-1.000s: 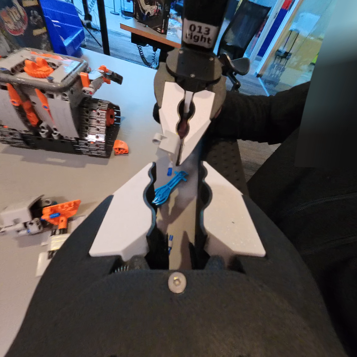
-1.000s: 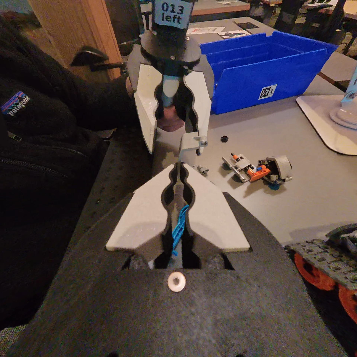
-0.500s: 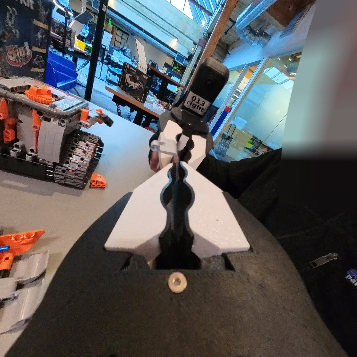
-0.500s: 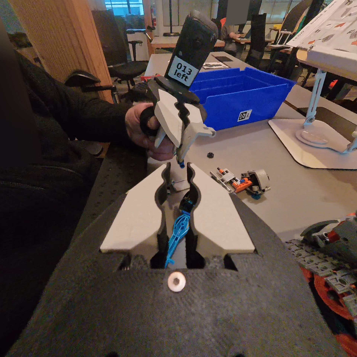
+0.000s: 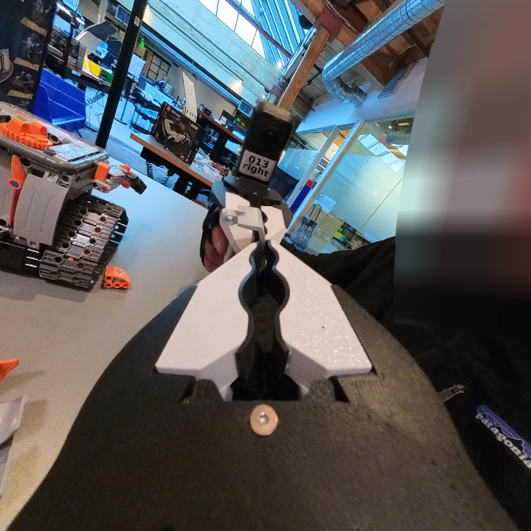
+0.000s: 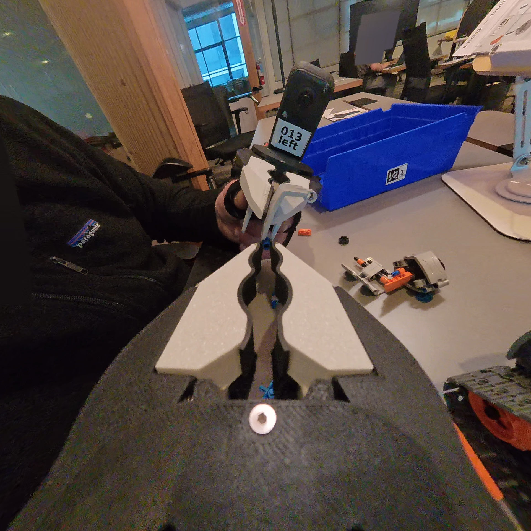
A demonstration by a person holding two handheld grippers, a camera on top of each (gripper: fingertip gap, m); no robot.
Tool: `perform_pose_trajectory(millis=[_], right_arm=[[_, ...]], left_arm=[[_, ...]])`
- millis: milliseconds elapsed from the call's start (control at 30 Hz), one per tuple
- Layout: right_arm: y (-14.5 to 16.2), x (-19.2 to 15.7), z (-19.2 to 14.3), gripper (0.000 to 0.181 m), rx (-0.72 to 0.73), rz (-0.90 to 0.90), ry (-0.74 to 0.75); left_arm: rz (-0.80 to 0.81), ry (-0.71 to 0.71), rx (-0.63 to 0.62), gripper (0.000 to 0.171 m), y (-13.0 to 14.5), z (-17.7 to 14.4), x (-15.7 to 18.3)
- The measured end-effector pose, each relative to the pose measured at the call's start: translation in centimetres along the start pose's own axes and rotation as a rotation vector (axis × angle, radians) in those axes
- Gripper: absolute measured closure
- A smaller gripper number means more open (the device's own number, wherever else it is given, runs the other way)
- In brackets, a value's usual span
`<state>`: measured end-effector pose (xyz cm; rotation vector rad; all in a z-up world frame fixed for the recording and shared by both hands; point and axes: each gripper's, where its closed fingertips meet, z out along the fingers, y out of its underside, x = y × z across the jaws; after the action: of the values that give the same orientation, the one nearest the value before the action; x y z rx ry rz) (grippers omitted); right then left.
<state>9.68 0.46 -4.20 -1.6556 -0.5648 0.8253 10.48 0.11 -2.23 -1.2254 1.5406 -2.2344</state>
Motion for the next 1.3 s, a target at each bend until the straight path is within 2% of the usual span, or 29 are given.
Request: perform_pose_trajectory(millis=[333, 700, 733, 800, 833, 867, 967, 1100, 1167, 1233, 1300], right_arm=[[-0.9, 0.3, -0.5, 0.175, 0.077, 0.066, -0.026], [-0.6, 0.3, -0.5, 0.18, 0.045, 0.04, -0.01], [-0.6, 0.4, -0.5, 0.18, 0.042, 0.042, -0.01], [-0.4, 0.3, -0.3, 0.181, 0.035, 0.03, -0.003], [-0.4, 0.1, -0.2, 0.181, 0.032, 0.021, -0.008], [-0.4, -0.2, -0.1, 0.181, 0.025, 0.008, -0.014], [-0.7, -0.7, -0.1, 0.18, 0.023, -0.038, -0.005], [-1.1, -2.0, -0.2, 0.181, 0.025, -0.123, -0.017], [-1.0, -2.0, 0.0, 0.181, 0.009, -0.17, 0.008], [-0.6, -1.6, 0.4, 0.181, -0.043, -0.265, 0.084], [-0.2, -0.4, 0.2, 0.18, -0.117, -0.418, 0.237]], left_arm=[[0.019, -0.022, 0.007, 0.171, -0.2, -0.1, 0.0], [0.023, -0.03, 0.009, 0.171, -0.1, 0.0, -0.3], [0.027, -0.034, 0.011, 0.171, -0.1, 0.1, -0.3], [0.003, 0.008, 0.013, 0.152, -0.1, 0.4, 0.3], [0.012, -0.001, 0.008, 0.157, 0.0, 0.5, 0.2], [0.035, -0.023, 0.001, 0.171, 0.2, 0.7, 0.1], [0.07, -0.019, -0.009, 0.171, 0.1, 0.7, 0.5], [0.245, -0.042, -0.053, 0.171, 0.3, 1.1, 2.1], [0.266, -0.037, -0.073, 0.171, 0.4, 0.9, 2.1], [0.355, -0.093, -0.133, 0.171, 0.9, 0.8, 1.8], [0.337, -0.169, -0.142, 0.164, 0.9, 0.2, 0.5]])
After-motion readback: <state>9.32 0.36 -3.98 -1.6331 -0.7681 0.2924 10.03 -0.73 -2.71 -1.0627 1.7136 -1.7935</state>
